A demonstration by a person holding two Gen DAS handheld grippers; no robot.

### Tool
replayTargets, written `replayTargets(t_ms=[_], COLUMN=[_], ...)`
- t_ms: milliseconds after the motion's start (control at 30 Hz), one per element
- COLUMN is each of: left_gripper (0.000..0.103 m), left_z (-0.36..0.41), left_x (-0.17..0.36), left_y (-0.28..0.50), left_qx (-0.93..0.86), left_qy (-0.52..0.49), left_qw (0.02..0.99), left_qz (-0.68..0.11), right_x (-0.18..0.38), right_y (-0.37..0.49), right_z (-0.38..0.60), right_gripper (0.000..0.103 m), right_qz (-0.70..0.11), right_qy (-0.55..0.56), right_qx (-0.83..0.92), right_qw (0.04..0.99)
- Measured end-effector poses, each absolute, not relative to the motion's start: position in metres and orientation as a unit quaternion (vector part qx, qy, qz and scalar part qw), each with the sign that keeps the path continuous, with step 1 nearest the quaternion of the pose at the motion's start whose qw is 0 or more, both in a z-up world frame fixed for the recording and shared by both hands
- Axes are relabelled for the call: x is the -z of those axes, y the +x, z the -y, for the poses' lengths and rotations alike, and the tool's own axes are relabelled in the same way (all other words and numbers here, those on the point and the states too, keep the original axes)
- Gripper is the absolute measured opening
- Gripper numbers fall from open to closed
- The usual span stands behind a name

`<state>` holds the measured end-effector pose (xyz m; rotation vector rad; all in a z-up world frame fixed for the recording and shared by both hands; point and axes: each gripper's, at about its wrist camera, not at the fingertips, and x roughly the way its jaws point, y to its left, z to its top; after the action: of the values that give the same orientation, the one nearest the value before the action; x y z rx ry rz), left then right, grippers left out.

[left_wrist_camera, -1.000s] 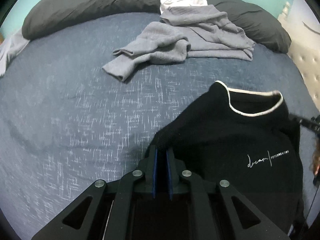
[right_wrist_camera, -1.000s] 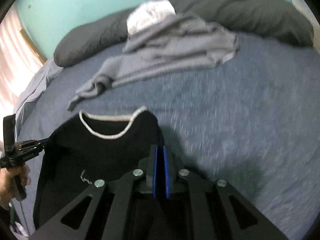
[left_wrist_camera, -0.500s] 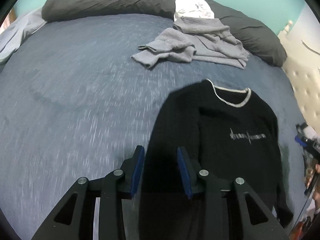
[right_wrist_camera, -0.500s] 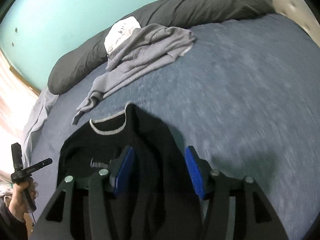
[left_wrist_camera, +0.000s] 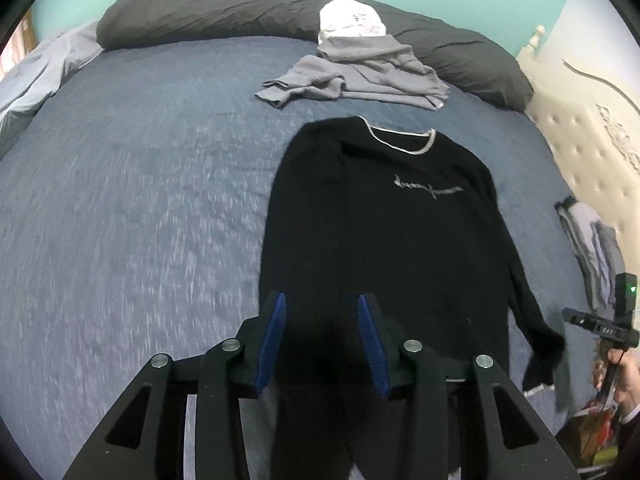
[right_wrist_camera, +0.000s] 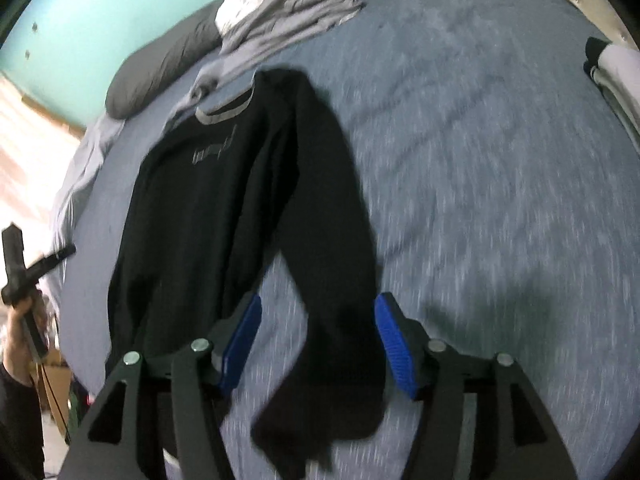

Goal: Fold clothes
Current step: 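Grasp a sleeve cuff with the right gripper and pull the sleeve straight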

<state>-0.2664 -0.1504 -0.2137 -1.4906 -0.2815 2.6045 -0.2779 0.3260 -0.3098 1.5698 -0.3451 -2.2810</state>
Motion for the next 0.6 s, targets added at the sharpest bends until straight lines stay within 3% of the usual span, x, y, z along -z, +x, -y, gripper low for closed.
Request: replayTargets(t_ms=[400,467,600], left_gripper=[0.048,0.049,0.049], left_z=[0.149,0.153,0.158], left_x=[0.214,0.213,0.212], left_y=[-0.191,-0.186,-0.177], left_qx=[-0.862,-0.862,-0.865], left_qy=[-0.490,-0.488,-0.484], left_qw=[0.075,0.072,0.070], left_qz=[0.110,0.114,0.116], right_x=[0.315,0.323,0.338], right_y=[-0.221,-0.221,-0.214], right_z=[-0.278,-0.279,-0.293], right_gripper=[0.060,0.053,0.022], right_qz=[0.001,-0.006,0.027], right_qy=[0.565,0.575,0.591], right_qx=[0.805,0.801,0.792], right_qw=[0.182,0.167,0.150])
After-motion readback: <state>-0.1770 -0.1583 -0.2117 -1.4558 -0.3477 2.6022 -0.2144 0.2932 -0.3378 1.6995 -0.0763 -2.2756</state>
